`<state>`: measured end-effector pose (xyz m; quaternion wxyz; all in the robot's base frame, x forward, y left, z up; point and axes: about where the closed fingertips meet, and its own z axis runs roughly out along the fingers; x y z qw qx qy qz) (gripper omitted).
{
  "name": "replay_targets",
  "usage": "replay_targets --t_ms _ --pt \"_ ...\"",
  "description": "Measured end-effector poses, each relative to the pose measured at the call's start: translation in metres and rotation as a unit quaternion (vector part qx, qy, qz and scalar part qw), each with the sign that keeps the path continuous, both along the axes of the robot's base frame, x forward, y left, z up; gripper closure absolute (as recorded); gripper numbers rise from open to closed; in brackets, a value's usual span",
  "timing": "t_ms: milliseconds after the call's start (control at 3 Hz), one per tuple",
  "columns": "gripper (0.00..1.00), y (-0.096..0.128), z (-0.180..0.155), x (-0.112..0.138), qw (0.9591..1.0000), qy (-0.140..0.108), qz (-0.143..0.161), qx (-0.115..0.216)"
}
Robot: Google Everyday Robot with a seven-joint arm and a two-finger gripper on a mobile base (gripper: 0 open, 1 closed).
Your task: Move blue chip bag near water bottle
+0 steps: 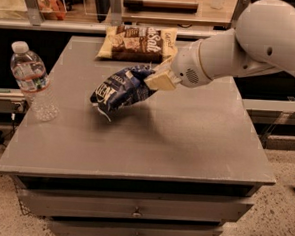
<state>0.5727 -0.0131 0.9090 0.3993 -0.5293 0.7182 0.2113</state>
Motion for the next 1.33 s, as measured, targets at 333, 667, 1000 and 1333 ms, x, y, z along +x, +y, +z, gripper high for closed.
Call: replay_targets --t_ms 333,667,1000,1333 --pt "1.00 0.029 -0.004 0.007 0.9997 0.001 -0.004 0.024" --pt "1.00 0.052 -0.012 0.008 0.9991 0.008 -0.006 0.041" --pt "0.77 0.065 -0.024 0.011 0.9985 0.012 -0.010 0.052" --pt "0.53 0.068 -0.030 0.012 0.9984 0.010 -0.012 0.054"
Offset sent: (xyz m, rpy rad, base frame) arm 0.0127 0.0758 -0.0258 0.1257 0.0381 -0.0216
